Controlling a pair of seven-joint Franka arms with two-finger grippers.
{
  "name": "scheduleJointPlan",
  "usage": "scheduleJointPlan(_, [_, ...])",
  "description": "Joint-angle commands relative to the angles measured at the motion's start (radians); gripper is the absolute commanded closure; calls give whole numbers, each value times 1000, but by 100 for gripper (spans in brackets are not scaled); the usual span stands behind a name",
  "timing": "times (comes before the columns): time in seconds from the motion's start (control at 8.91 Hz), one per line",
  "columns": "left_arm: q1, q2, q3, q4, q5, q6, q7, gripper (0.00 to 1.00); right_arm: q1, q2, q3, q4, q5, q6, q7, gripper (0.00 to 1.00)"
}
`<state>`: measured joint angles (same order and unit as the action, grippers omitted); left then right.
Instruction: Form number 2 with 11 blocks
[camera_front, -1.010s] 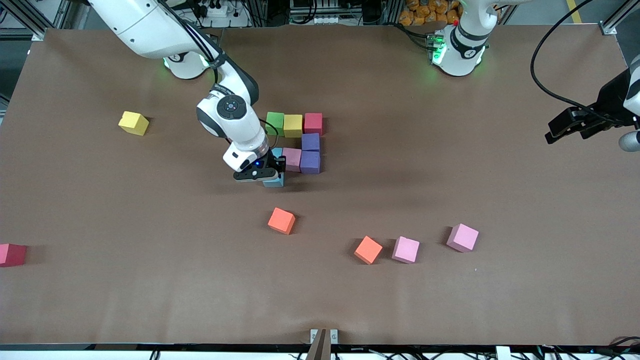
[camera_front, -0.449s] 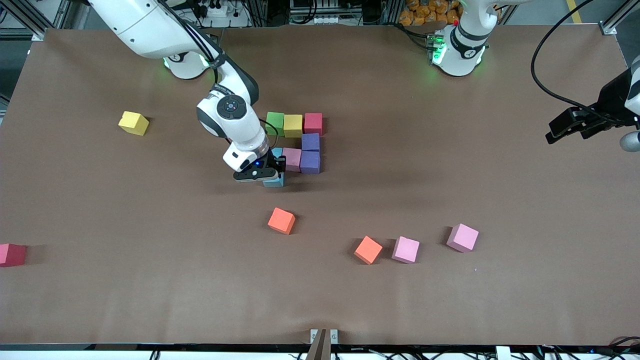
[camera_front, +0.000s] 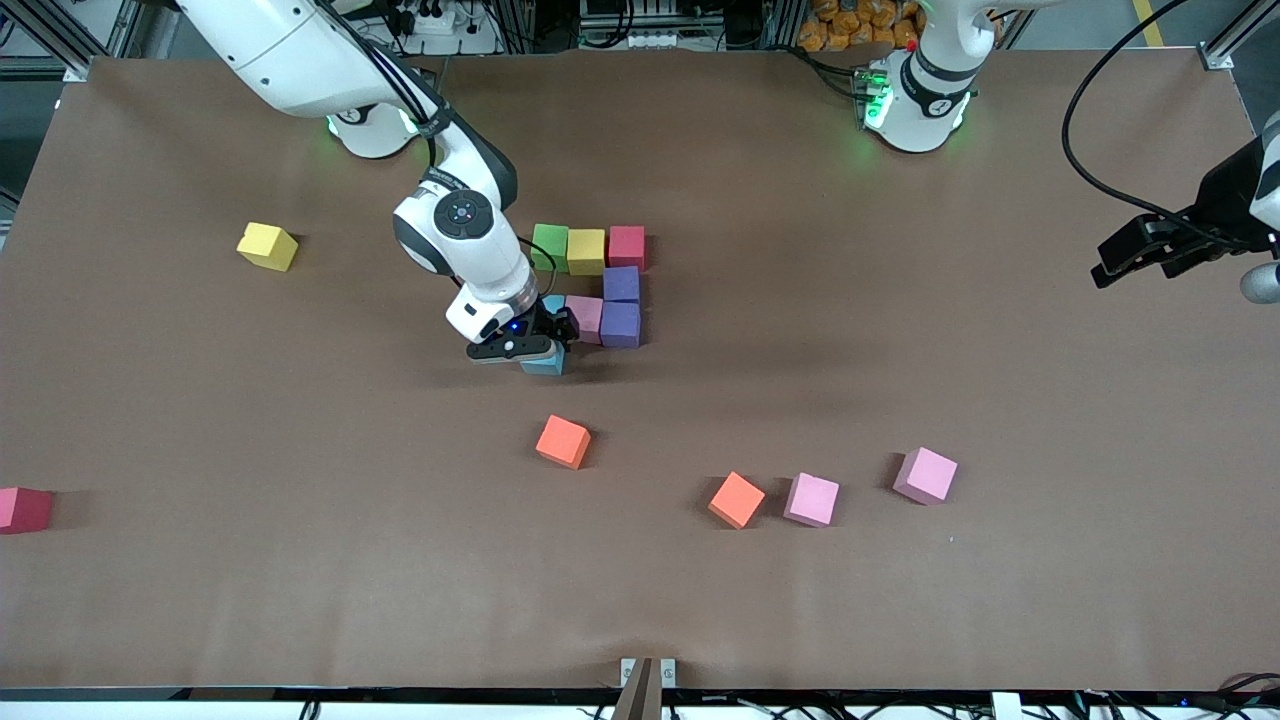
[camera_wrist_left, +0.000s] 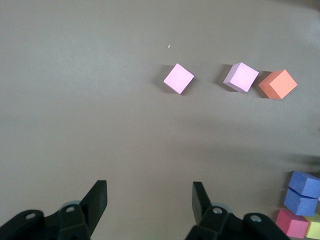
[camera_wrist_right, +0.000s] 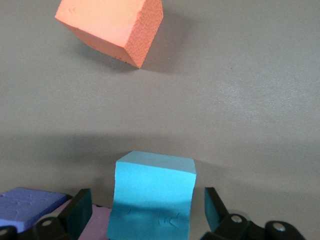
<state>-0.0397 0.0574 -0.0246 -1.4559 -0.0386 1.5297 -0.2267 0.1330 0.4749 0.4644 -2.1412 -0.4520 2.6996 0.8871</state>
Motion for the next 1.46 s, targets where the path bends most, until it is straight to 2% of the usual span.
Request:
scheduleJointPlan(0.0, [6,2,0,11,-30,-2,-11,23,-6,-29,4,-23,18,6,-16,0])
scheduleJointPlan(0.45, [6,2,0,12,-30,-2,-11,23,8,-25,5,49,16,-9,-20,0])
scheduleJointPlan(0.67, [6,2,0,12,-30,-2,-11,23,14,-25,8,139,15,-116,-23,0])
scheduleJointPlan(1.01, [6,2,0,12,-30,-2,-11,23,11,2,11,242,16,-169,-196,0])
scheduleJointPlan(1.35, [6,2,0,12,-30,-2,-11,23,13,109,8,369,9,-156,-386,0])
